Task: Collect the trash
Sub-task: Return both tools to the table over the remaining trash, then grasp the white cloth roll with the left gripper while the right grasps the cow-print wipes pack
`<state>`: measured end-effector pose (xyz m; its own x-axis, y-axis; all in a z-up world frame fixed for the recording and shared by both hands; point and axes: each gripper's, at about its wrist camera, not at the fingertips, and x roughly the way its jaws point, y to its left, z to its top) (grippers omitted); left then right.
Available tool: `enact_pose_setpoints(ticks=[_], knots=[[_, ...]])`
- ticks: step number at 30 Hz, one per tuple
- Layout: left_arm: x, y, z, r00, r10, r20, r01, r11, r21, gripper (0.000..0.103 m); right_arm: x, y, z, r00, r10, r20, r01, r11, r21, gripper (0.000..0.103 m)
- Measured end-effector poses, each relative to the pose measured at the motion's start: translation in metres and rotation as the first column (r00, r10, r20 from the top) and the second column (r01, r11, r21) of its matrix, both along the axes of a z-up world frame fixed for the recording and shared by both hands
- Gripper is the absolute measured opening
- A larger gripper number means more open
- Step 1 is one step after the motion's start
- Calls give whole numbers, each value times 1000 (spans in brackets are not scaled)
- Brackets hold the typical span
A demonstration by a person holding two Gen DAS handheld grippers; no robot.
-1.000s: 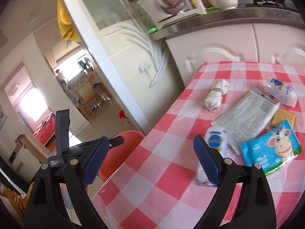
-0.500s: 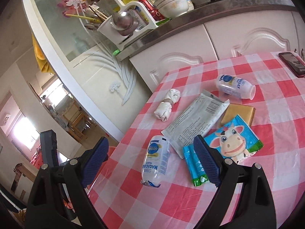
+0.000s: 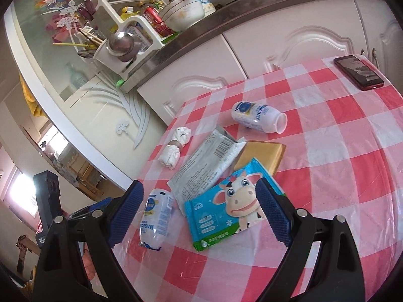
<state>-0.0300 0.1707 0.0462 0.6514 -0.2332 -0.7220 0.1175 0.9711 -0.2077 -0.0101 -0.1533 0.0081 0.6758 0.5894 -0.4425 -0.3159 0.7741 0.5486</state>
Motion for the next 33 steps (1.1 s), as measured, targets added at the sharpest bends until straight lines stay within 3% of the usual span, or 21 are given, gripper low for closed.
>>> enact_pose_setpoints(ticks=[8, 15, 20, 26, 33], knots=[[69, -36, 2, 996, -86, -5, 86, 995, 51, 88, 14, -15, -16, 998, -37, -53, 35, 999, -36, 91], [123, -47, -16, 994, -89, -59, 92, 994, 52, 87, 25, 6, -36, 991, 16, -131, -44, 974, -220, 91], [144, -49, -32, 991, -76, -106, 83, 994, 64, 66, 24, 23, -37, 992, 35, -119, -72, 943, -324, 93], [144, -52, -38, 992, -77, -97, 86, 992, 95, 43, 23, 41, -35, 995, 47, -84, -80, 890, -448, 95], [142, -45, -38, 994, -62, -92, 69, 994, 79, 39, 18, 53, -28, 996, 94, -12, -84, 828, -554, 96]])
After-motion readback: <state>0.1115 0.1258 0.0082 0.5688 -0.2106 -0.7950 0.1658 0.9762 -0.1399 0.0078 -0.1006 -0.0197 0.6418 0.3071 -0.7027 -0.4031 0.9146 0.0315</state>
